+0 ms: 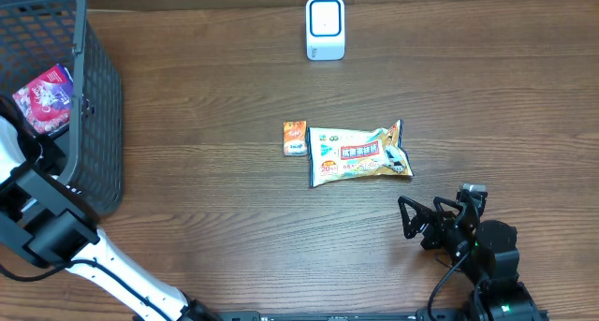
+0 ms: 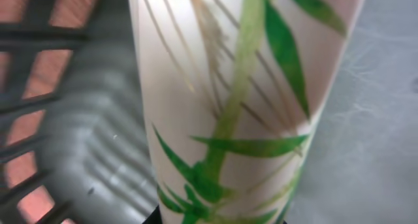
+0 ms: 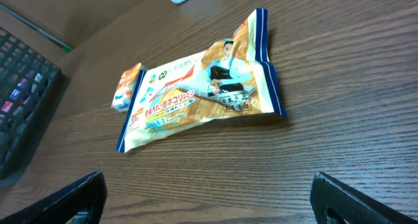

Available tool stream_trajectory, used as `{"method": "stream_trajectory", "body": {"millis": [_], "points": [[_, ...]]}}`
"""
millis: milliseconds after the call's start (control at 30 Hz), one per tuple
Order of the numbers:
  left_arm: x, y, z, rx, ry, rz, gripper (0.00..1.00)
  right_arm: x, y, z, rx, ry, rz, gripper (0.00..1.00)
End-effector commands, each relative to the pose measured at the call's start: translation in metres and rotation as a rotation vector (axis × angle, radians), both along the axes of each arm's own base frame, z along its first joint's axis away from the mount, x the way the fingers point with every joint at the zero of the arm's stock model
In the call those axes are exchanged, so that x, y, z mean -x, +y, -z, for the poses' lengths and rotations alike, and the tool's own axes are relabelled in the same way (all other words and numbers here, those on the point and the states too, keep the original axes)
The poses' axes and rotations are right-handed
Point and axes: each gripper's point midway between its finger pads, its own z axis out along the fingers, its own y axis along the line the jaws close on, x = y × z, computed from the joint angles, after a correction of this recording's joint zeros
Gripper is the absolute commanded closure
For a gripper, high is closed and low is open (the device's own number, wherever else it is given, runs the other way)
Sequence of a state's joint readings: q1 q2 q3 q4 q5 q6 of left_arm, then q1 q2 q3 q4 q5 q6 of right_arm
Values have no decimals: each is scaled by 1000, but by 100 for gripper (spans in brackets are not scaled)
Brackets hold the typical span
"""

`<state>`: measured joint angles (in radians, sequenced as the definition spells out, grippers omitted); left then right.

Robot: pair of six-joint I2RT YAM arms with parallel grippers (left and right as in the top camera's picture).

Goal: Scan the item barcode
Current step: 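Reach the left gripper into the basket and grasp the white bottle, then carry the white bottle past the scanner and lay it on the table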

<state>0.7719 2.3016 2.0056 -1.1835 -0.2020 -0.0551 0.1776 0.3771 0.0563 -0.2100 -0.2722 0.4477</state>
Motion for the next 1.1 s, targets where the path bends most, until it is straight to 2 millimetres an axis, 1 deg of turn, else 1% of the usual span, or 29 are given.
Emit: {"method": "stream_trajectory", "body": {"millis": [0,67,100,200,300,433,467,567,633,667,733,767,800,833,867,933,1000,1033,1067], "points": [[-15,13,-83,-145,-149,-50,96,-2,-1,-6,7,-11,7,0],[-18,12,-111,-180,-190,-48,96,-2,-1,-6,7,-11,7,0],[-18,11,-119,-189,-203,-54,96,-2,-1,-6,7,-11,7,0],[-18,9,-154,-229,-267,-84,96,-2,-1,-6,7,-12,7,0],[-16,4,-196,-275,-354,-119,96,-2,-1,-7,6,-13,7,0],[-24,-20,-247,-269,-510,-69,96,-2,-1,-7,6,-17,7,0],[-26,-30,-263,-263,-562,-47,96,-2,-1,-8,6,-18,7,0],[-31,-59,-296,-240,-673,17,95,-2,-1,-8,5,-18,6,0],[-36,-88,-317,-193,-756,83,95,-2,-1,-8,5,-18,6,0],[-40,-108,-327,-153,-802,128,95,-2,-1,-8,5,-19,6,0],[-47,-153,-348,-59,-893,237,95,-2,-1,-8,5,-20,6,0],[-50,-172,-355,-20,-926,296,96,-3,-1,-8,5,-20,6,0],[-53,-196,-363,24,-958,372,96,-3,-1,-8,5,-21,6,0],[-55,-214,-367,56,-975,423,96,-3,-1,-8,5,-21,6,0],[-56,-235,-371,85,-983,483,96,-3,-1,-8,5,-21,6,0],[-58,-271,-370,126,-966,587,94,-3,-1,-8,5,-21,6,0],[-59,-310,-362,192,-929,688,93,-2,0,-8,3,-21,3,0],[-59,-334,-356,242,-900,740,93,-2,0,-8,3,-21,3,0],[-59,-350,-350,271,-875,781,93,-2,0,-8,3,-21,3,0]]}}
